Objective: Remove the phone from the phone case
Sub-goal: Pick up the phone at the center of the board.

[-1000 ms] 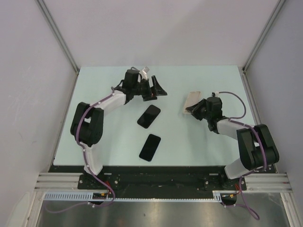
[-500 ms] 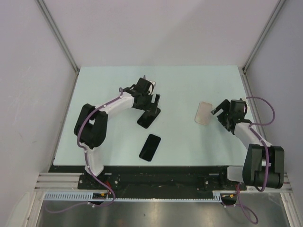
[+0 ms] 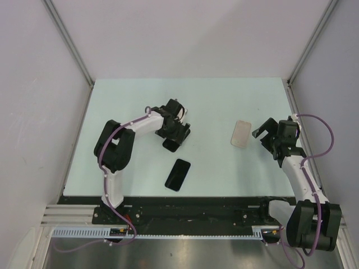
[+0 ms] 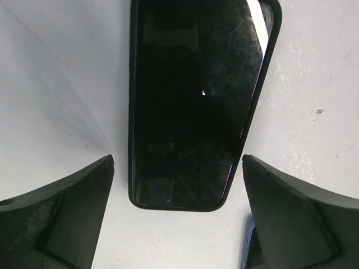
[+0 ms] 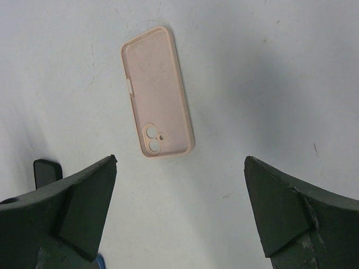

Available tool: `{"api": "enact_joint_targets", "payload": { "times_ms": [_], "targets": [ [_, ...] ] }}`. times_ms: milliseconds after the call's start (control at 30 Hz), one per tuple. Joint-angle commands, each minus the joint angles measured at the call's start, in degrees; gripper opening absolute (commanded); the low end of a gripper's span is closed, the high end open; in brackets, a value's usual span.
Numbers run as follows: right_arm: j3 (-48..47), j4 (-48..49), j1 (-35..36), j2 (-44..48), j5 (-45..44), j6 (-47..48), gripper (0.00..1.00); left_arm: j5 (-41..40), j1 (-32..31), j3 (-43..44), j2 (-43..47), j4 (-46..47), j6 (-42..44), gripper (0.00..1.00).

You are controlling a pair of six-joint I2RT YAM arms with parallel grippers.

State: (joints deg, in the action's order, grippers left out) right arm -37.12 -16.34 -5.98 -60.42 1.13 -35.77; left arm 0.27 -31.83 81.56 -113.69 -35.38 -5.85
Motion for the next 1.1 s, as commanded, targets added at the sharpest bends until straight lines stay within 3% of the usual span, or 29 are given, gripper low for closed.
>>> {"api": "enact_joint_targets", "payload": {
  "times_ms": [0,300,433,567,667,733,833,1067],
  "targets": [
    [-0.58,-1.33,-0.26,1.71,1.34,0.52,1.00,3.33,-0.77,2.37,-2.41,-2.24,4.09,1.00],
    [-0.58,-1.94,-0.17,2.24,2.30,0.44,1.00,0.26,-1.39,5.19,-6.98,-3.21,3.39,0.98],
    [-0.67,-2.47,-0.17,2.94,3.62,0.35,1.00,0.08,-1.48,5.45,-7.69,-3.30,1.98,0.77],
    [-0.49,-2.38,0.44,4.08,8.53,-0.26,0.99,7.17,-1.48,4.93,-4.36,-2.33,0.14,0.68],
    [-0.41,-1.07,5.61,5.49,9.51,-3.59,0.99,12.19,-1.48,4.58,-0.94,-0.05,-3.46,0.61],
    [-0.23,2.35,14.36,5.32,8.02,-8.16,0.99,20.18,-1.56,2.30,1.61,4.51,-7.94,0.56],
    [-0.05,8.94,25.09,2.86,6.35,-13.88,0.99,25.21,-1.56,-0.43,3.12,8.91,-12.60,0.56],
    [-0.05,26.95,31.99,-12.95,11.44,-22.85,0.97,30.04,-1.56,-5.88,6.99,15.06,-17.35,0.54]
  ]
}}
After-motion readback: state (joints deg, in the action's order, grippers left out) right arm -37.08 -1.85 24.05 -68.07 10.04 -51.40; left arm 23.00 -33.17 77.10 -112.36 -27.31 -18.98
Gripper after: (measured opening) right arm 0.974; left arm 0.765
